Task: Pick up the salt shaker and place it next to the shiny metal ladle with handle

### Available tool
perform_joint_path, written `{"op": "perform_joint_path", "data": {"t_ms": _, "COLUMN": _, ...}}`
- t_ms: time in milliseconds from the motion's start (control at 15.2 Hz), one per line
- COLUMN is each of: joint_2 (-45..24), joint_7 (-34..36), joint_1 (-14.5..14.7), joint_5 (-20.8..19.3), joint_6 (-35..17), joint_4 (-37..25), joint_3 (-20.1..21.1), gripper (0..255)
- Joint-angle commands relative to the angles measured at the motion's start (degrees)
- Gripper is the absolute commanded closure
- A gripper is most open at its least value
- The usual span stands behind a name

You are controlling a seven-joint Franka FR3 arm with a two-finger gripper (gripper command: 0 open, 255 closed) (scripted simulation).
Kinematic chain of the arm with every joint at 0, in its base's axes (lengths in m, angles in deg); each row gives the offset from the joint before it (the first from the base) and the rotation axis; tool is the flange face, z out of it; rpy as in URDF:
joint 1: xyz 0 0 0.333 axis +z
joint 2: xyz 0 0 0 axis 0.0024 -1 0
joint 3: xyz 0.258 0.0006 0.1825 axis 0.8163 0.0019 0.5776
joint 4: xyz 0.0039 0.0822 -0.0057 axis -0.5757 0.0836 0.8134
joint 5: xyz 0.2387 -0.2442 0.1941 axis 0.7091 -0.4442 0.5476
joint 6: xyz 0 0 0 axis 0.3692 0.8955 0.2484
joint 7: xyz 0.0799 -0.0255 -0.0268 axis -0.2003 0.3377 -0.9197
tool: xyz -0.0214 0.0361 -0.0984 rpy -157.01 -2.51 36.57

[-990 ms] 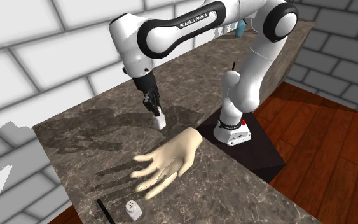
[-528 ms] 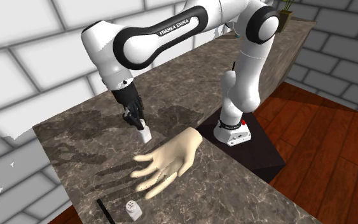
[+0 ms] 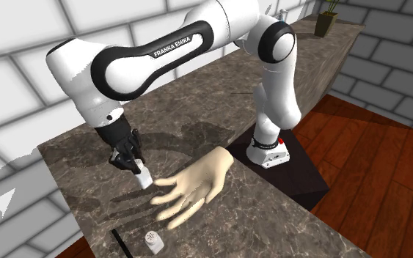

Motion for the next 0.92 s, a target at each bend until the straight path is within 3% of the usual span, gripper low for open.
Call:
{"op": "perform_joint_path", "data": {"t_ms": 0, "joint_2": -4.8, "joint_7": 2.2, "joint_1": 1.1, "joint_5": -0.6, "joint_6": 1.3, "joint_4": -6.6, "joint_3": 0.6, "gripper": 255}}
{"op": "perform_joint_path", "data": {"t_ms": 330, "joint_2": -18.7, "joint_7": 7.2, "joint_1": 4.5, "joint_5": -2.6, "joint_6": 6.9, "joint_4": -27.2, "joint_3": 1.5, "gripper": 255}}
{"op": "perform_joint_path", "data": {"t_ms": 858, "joint_2": -17.8, "joint_7": 5.5, "joint_1": 4.4, "joint_5": -2.4, "joint_6": 0.5, "joint_4": -19.6, "joint_3": 1.3, "gripper": 255}}
